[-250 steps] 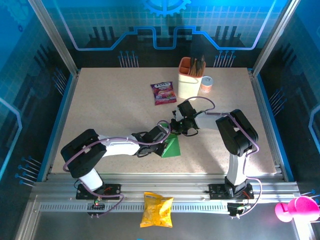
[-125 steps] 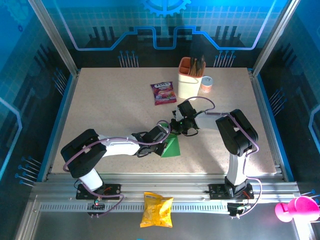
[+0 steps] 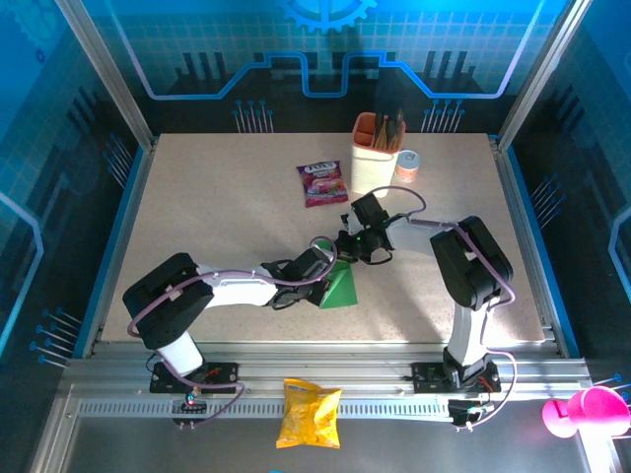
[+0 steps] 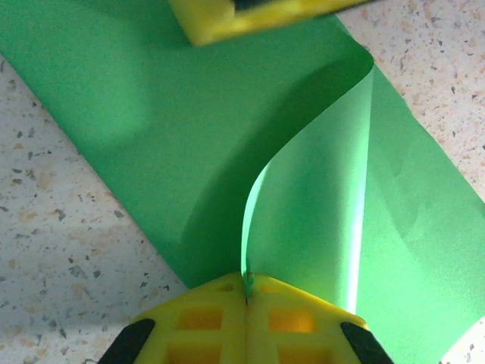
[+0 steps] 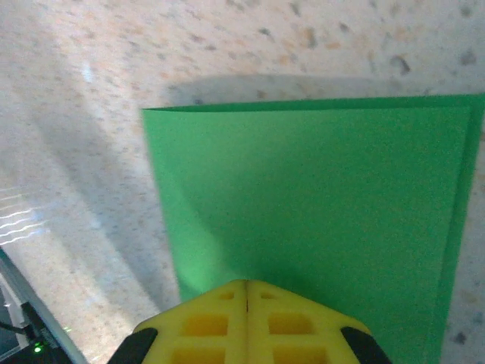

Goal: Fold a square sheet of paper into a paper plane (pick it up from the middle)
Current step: Fold the triangle a second time at the center of the table.

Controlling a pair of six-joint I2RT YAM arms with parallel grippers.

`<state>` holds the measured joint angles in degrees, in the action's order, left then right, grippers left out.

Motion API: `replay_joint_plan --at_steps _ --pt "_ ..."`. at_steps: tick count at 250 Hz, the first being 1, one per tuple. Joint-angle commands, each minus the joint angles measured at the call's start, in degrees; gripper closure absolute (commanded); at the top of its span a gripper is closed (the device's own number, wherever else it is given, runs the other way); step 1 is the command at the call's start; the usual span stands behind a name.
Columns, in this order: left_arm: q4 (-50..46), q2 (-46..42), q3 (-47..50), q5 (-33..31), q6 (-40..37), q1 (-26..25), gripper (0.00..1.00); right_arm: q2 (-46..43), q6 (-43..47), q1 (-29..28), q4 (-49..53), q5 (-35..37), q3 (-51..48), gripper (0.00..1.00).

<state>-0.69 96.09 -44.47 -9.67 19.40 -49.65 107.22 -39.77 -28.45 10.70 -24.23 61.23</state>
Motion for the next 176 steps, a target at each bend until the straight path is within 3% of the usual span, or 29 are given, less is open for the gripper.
replay_joint_plan --at_steps 1,99,176 --pt "-2.13 2.62 1.74 -0.52 0.45 0.35 1.00 -6.00 0.27 0.53 1.69 -0.77 0.49 1.00" --pt "-2.13 2.79 1.84 -0.63 0.39 0.35 1.00 -14.54 -6.50 -4.25 -9.04 1.77 -16.53 1.00" --pt "-1.77 2.78 2.37 -0.84 0.05 0.41 1.00 -12.97 -9.26 -8.18 -13.02 3.92 -18.54 1.00"
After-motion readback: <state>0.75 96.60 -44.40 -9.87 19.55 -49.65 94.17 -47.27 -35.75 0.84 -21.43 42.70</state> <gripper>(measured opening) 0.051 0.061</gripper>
